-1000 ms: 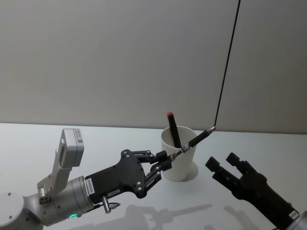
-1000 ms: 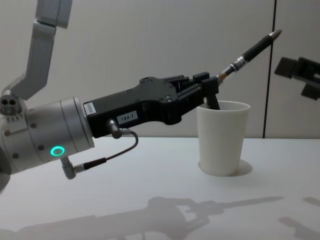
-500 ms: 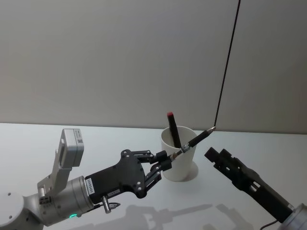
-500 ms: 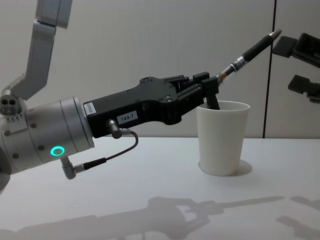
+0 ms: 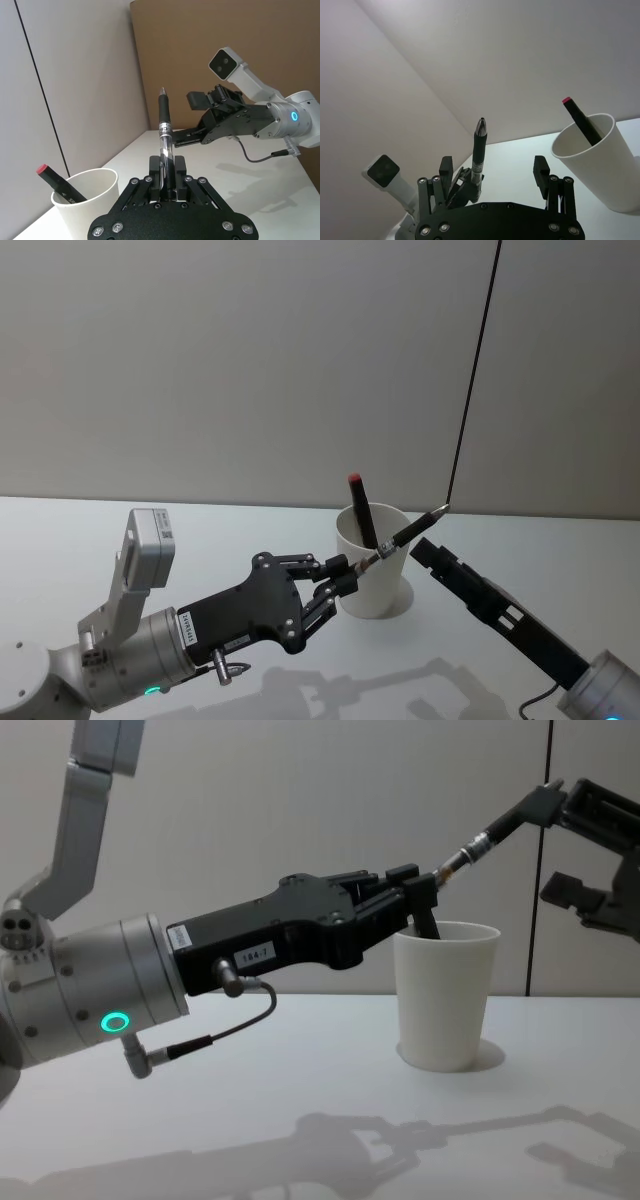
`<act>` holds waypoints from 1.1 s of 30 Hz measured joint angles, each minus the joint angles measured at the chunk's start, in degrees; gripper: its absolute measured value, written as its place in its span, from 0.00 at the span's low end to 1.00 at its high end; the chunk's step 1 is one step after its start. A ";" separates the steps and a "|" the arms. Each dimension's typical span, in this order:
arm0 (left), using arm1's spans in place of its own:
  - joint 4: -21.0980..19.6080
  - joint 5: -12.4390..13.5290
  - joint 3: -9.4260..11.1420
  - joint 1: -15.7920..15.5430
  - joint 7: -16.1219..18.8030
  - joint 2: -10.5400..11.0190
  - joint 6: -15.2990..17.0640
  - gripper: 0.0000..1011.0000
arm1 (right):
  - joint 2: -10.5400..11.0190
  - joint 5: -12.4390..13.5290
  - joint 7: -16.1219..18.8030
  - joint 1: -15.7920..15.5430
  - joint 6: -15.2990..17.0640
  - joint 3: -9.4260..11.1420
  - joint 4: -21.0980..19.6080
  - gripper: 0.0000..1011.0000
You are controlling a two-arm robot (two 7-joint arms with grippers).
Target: Place the pen into the pen holder.
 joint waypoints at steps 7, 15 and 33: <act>0.00 0.00 0.00 0.00 0.00 0.00 0.00 0.18 | -0.39 1.02 0.85 1.39 0.27 -0.90 1.51 0.99; 0.00 0.00 0.00 0.00 0.00 0.00 0.00 0.18 | -0.93 1.85 1.79 2.65 -0.02 -1.81 2.99 0.99; 0.00 0.00 0.00 0.00 0.00 0.00 0.00 0.18 | -1.91 3.59 3.09 4.06 -1.16 -3.05 4.33 0.99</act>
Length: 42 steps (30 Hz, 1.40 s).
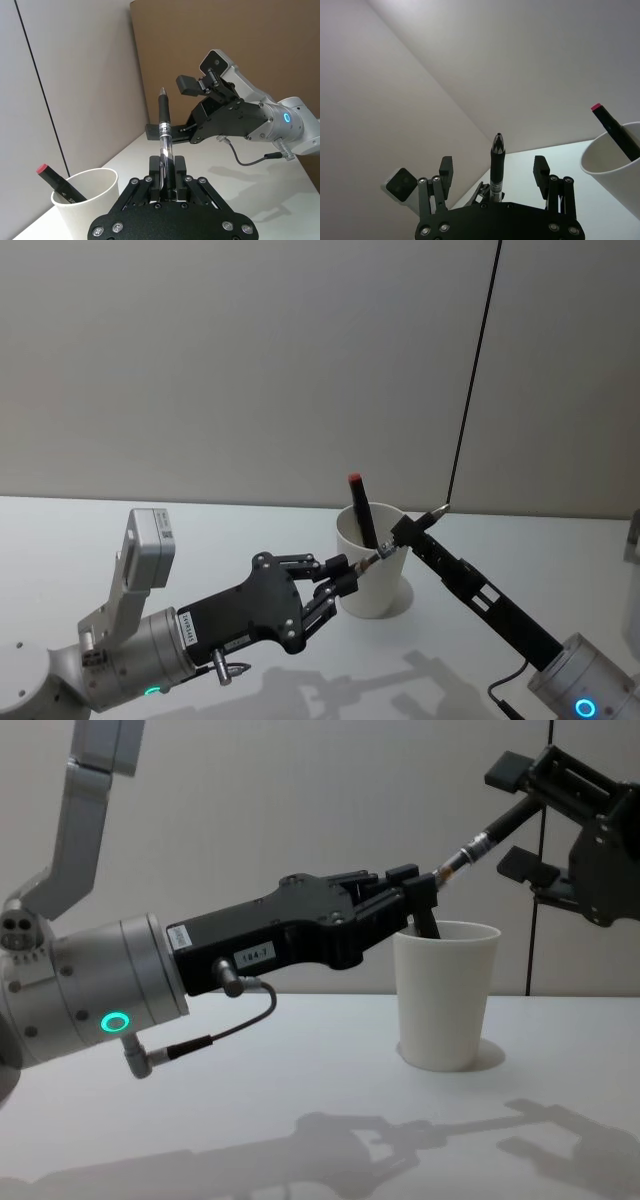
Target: Place the pen into the pen holder.
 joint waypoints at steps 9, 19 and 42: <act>0.00 0.00 0.00 0.00 0.00 0.00 0.00 0.18 | -0.45 0.52 0.17 0.50 -0.70 -0.59 0.34 0.99; 0.00 0.00 0.00 0.00 0.00 0.00 0.00 0.18 | -0.68 0.62 -0.25 1.17 -1.42 -1.40 0.56 0.99; 0.00 0.00 0.00 0.00 0.00 0.00 0.00 0.18 | -0.72 0.85 -4.06 1.05 -2.61 -2.22 0.01 0.99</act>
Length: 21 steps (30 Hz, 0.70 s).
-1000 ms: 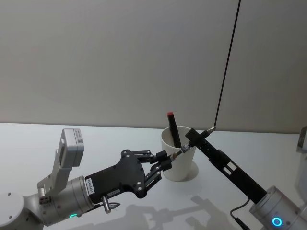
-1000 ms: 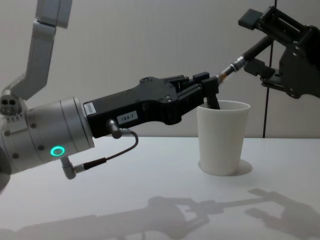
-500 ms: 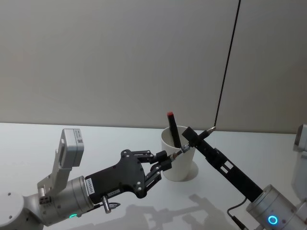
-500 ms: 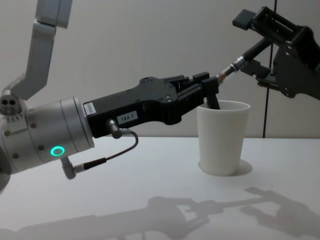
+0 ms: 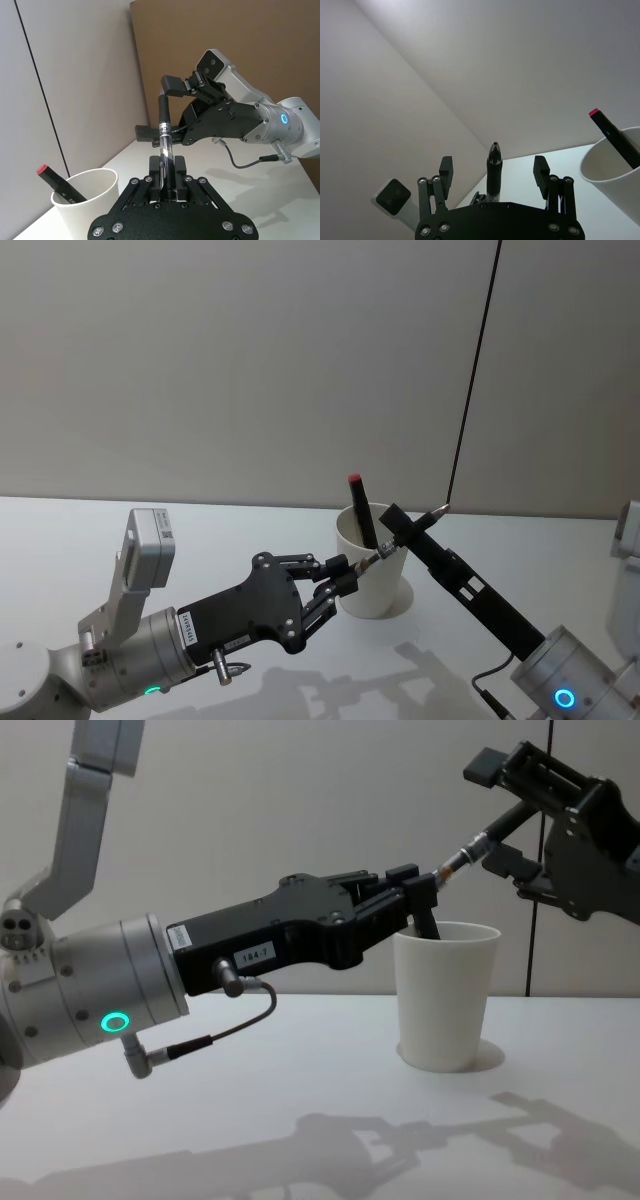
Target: Place the pen into the pen holder.
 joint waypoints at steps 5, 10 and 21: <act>0.00 0.00 0.00 0.00 0.00 0.00 0.00 0.18 | -0.24 0.11 -0.67 0.11 -0.40 -0.29 -0.07 0.99; 0.00 0.00 0.00 0.00 0.00 0.00 0.00 0.18 | -0.38 0.17 -1.26 0.26 -0.79 -0.55 -0.11 0.99; 0.00 0.00 0.00 0.00 0.00 0.00 0.00 0.18 | -0.53 0.23 -1.79 0.40 -1.14 -0.81 -0.18 0.83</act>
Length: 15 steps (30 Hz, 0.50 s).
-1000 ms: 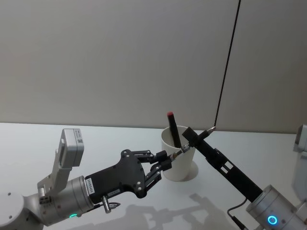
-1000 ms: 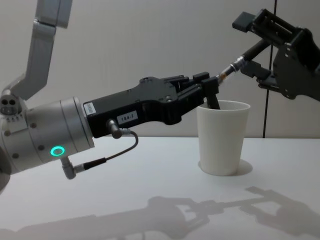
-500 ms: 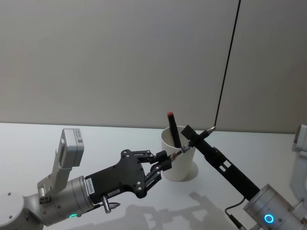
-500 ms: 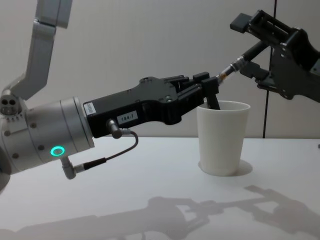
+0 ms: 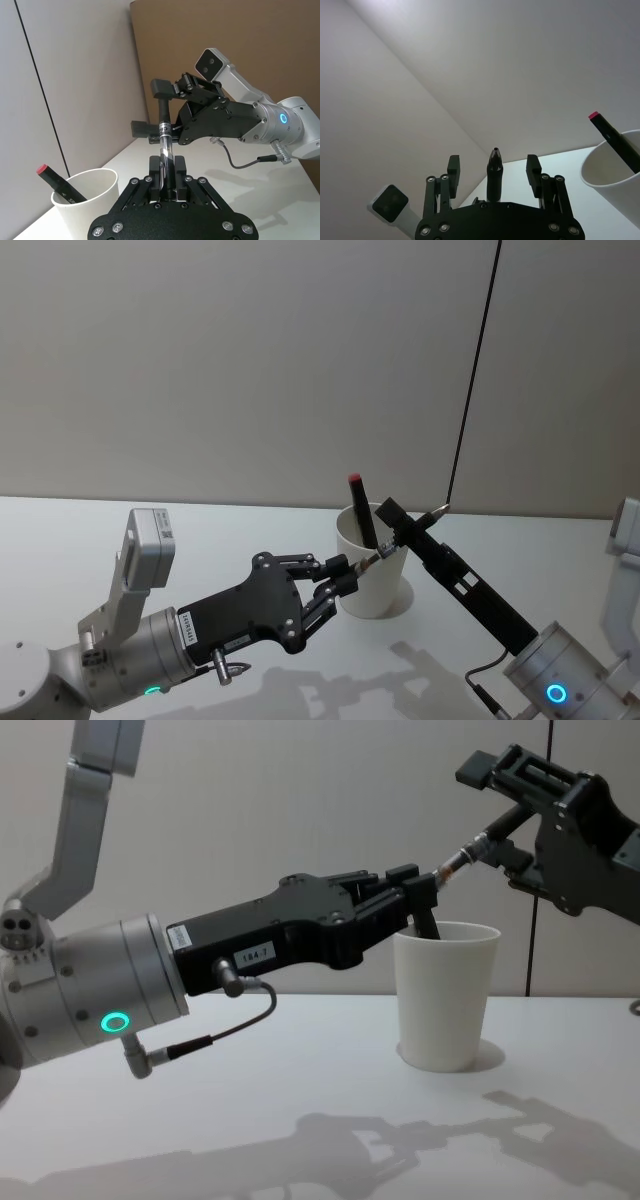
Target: Place the pen into the pen holder.
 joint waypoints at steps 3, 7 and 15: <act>0.00 0.00 0.00 0.00 0.00 0.00 0.00 0.18 | -0.01 0.01 -0.05 0.01 -0.06 -0.04 -0.01 0.76; 0.00 0.00 0.00 0.00 0.00 0.00 0.00 0.18 | -0.04 0.05 -0.15 0.03 -0.11 -0.10 -0.02 0.62; 0.00 0.00 0.00 0.00 0.00 0.00 0.00 0.18 | -0.07 0.06 -0.25 0.06 -0.16 -0.15 -0.02 0.38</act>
